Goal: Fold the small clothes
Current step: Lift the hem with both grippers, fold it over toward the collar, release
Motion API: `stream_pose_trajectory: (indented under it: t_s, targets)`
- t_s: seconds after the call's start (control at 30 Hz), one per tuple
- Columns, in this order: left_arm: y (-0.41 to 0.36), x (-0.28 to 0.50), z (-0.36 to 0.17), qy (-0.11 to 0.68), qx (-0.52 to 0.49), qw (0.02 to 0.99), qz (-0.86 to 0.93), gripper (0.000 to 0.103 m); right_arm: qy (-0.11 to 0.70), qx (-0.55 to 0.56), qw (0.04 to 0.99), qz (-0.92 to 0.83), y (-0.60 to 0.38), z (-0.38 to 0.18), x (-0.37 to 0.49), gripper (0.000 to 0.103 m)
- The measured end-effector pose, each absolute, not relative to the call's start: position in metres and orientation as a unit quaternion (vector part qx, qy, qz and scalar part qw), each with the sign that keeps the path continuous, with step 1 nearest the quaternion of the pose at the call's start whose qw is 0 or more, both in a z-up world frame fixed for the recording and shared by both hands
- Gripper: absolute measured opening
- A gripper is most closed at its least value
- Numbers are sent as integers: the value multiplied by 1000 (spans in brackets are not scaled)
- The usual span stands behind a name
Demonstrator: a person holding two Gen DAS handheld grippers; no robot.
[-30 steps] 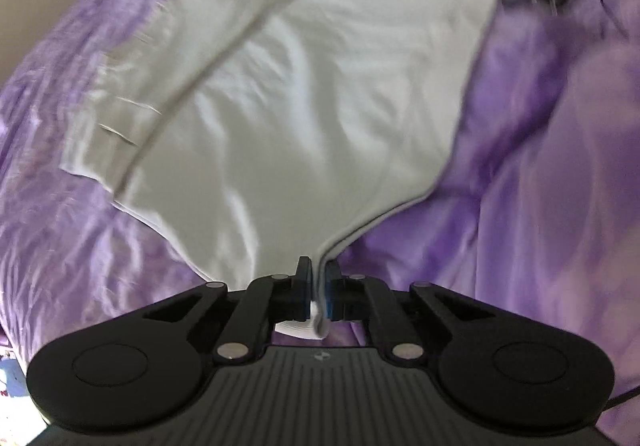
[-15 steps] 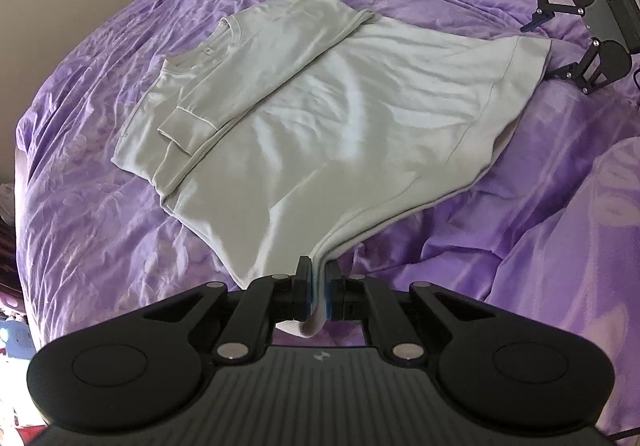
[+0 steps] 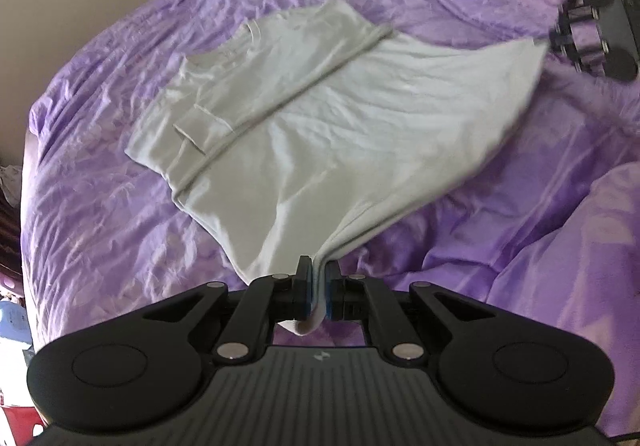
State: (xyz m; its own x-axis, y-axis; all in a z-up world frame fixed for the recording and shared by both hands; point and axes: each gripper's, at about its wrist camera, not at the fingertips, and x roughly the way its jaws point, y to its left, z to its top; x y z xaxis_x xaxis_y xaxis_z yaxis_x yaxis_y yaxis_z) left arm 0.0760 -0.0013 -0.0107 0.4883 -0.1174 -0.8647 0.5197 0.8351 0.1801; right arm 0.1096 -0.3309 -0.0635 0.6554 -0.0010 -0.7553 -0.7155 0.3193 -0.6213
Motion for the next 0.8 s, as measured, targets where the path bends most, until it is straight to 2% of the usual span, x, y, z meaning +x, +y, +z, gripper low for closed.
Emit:
stream_pose_trajectory:
  t_s: [0.13,0.3,0.47,0.63,0.8]
  targets:
    - [-1,75,23,418,215,864,-181,5,316,-448,815,187,-347,-7,141,0]
    - [6,108,60,378,226,888,-134,5,280,-431,842,163,-334,27,174,0]
    - [11,164,79,354,234,901,-91,5,265,-437,849,135,-312,37,232,0]
    - [5,235,77,339,274,899,-28,5,244,-423,866,110,-288,46,306,0]
    - [11,311,72,346,267,899,11,5,230,-414,875,100,-266,46,387,0]
